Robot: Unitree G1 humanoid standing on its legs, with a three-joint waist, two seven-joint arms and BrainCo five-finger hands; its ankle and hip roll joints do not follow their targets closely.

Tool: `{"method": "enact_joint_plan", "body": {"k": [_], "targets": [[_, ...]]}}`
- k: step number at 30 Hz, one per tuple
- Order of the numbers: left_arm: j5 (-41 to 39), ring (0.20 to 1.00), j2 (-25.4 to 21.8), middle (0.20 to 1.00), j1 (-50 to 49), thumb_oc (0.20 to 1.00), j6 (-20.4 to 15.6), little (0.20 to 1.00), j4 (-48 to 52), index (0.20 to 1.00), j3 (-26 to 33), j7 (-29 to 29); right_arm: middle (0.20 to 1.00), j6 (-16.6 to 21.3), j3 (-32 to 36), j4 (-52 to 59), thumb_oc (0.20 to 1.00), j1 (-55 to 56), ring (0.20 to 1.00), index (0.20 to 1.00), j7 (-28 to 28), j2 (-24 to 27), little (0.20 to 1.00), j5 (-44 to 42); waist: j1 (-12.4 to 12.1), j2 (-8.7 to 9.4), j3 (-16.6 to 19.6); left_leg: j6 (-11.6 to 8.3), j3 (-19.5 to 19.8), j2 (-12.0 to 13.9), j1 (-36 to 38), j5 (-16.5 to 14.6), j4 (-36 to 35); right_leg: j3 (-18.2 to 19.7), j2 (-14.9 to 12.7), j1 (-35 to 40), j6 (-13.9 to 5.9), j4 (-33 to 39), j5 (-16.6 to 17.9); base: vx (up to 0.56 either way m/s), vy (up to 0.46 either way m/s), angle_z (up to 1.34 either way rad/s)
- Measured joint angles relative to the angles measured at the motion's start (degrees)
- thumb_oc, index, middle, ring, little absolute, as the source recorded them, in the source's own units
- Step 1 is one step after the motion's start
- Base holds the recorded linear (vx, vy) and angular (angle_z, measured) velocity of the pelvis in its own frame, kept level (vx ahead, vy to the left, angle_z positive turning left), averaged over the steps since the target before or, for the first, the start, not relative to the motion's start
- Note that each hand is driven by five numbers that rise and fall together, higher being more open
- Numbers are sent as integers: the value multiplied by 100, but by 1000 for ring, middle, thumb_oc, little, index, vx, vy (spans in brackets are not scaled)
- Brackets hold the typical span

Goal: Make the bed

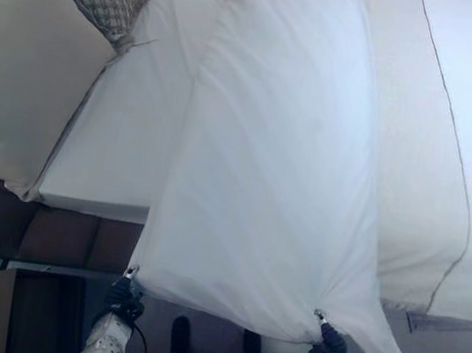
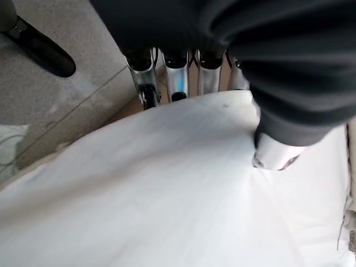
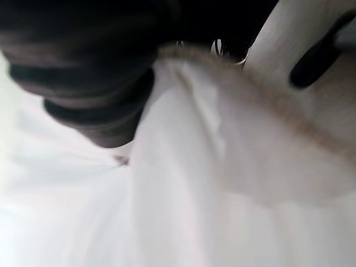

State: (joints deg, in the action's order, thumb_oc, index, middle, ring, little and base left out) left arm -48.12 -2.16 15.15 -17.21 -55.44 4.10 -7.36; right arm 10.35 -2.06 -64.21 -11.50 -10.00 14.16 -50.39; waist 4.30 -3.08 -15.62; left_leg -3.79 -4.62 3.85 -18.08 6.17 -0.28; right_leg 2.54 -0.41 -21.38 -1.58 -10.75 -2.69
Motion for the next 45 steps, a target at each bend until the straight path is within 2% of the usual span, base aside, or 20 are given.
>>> {"method": "enact_joint_plan", "body": {"k": [6,8,11,13,16,20,22,27,31,36,38,40,45], "targets": [[2,1000,-10,1000,-180,1000,147,1000,-323,1000,-18,24,1000,-81,-120,-364,1000,481,1000,1000,180,-24,1000,498,-56,-8,0,-2,7,16,19,0,-1,-30,6,30,5,3,3,9,-2,1],[-20,1000,-26,1000,-441,1000,310,1000,-581,1000,-17,220,1000,-91,-121,-391,1000,638,1000,1000,223,-24,1000,609,-61,-9,0,-1,9,14,20,1,-4,-32,1,31,6,3,5,0,0,0],[5,1000,-205,1000,-1066,1000,775,1000,-1028,1000,-120,967,1000,-116,-191,-490,1000,765,1000,1000,224,-16,1000,888,-59,-21,1,10,14,21,14,13,-27,-42,2,23,-6,13,-3,22,-10,2],[141,1000,-439,1000,-1180,1000,833,1000,-1091,1000,-289,1198,1000,-128,-240,-504,1000,784,1000,1000,223,-30,1000,1007,-98,-34,5,15,25,30,16,19,-56,-60,7,10,-1,2,1,15,-6,2],[282,1000,-521,1000,-1333,1000,852,1000,-1059,1000,-343,1257,1000,-128,-243,-487,1000,781,1000,1000,225,-32,1000,1103,-93,-63,25,15,24,16,15,16,-71,-59,-7,-9,-3,-2,0,0,0,0],[1024,1000,-644,1000,-1346,1000,784,1000,-736,1000,-843,1289,1000,-107,-302,-252,1000,780,1000,1000,308,-1,1000,1347,-60,-101,71,54,8,-2,-54,68,-107,-32,-19,-101,-14,-19,38,5,0,-1],[1345,1000,-853,1000,-1306,1000,774,1000,-220,1000,-1319,1374,1000,-92,-499,279,1000,850,1000,1000,456,98,1000,1558,-53,-97,75,58,4,-14,-59,71,-102,-31,-29,-104,2,-23,53,0,0,0],[1757,1000,-1418,1000,-662,1000,544,1000,618,1000,-2162,1908,1000,104,-845,1590,1000,518,1000,1000,561,423,1000,1746,-16,-36,177,78,-91,-47,-77,82,-112,45,-49,-199,-28,-90,67,-4,11,-7],[1755,1000,-1693,1000,-87,1000,535,1000,1093,1000,-2895,2317,1000,183,-1256,1973,1000,-8,1000,1000,515,559,1000,1762,75,30,277,110,-158,-91,-248,108,-90,146,-59,-415,-59,-130,94,-46,12,-10],[1462,1000,-1615,1000,1006,1000,709,1000,1129,1000,-3599,2992,1000,147,-1876,1886,1000,-807,1000,1000,111,692,1000,1579,196,50,249,168,-175,-170,-584,148,19,192,-92,-750,-118,-214,143,-89,4,-1],[1297,1000,-1668,1000,1464,1000,827,1000,1134,1000,-3820,3332,1000,35,-2161,1858,1000,-1149,1000,1000,-216,722,1000,1405,213,95,166,178,-175,-176,-722,153,105,203,-94,-879,-132,-277,159,-98,-11,1],[1111,1000,-1808,1000,2136,1000,1000,1000,1061,1000,-4353,3702,1000,-224,-2611,1619,1000,-1716,1000,1000,-631,729,1000,1224,223,143,-49,173,-182,-180,-997,149,288,204,-96,-1149,-137,-455,153,-122,2,3],[1089,1000,-1778,1000,3108,1000,1083,1000,759,1000,-4375,3933,1000,-668,-3062,1534,1000,-2771,1000,1000,-1181,747,1000,791,255,170,-609,174,-176,-179,-1624,38,904,258,-97,-1775,-119,-1023,107,-87,-17,-2]]}}
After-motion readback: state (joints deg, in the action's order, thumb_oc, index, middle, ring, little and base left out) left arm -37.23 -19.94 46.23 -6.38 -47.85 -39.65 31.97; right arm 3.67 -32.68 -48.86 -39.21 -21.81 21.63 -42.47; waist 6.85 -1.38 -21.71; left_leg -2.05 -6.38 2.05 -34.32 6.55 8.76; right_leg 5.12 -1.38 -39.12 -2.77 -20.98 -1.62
